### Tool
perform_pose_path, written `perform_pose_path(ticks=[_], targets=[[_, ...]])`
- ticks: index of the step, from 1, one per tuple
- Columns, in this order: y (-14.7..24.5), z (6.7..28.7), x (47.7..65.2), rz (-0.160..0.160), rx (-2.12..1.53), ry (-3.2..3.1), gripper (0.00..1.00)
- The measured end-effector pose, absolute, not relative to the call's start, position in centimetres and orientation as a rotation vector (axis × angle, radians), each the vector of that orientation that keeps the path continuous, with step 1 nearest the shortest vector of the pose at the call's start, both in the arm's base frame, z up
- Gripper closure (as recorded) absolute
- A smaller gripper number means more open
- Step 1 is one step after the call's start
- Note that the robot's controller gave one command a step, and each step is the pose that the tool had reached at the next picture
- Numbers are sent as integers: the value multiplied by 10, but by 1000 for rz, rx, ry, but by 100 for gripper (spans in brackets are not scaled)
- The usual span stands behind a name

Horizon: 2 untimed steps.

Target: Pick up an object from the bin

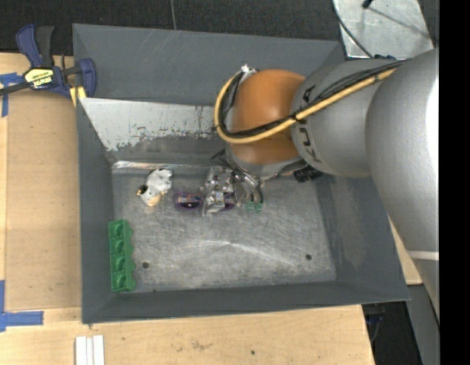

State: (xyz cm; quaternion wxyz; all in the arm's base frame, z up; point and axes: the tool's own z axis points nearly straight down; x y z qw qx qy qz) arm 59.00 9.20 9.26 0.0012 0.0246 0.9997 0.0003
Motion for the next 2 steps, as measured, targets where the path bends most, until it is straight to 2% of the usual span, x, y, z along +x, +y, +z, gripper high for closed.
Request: perform_pose_path(ticks=[2], targets=[[92,109,590,0,79,3141,100]])
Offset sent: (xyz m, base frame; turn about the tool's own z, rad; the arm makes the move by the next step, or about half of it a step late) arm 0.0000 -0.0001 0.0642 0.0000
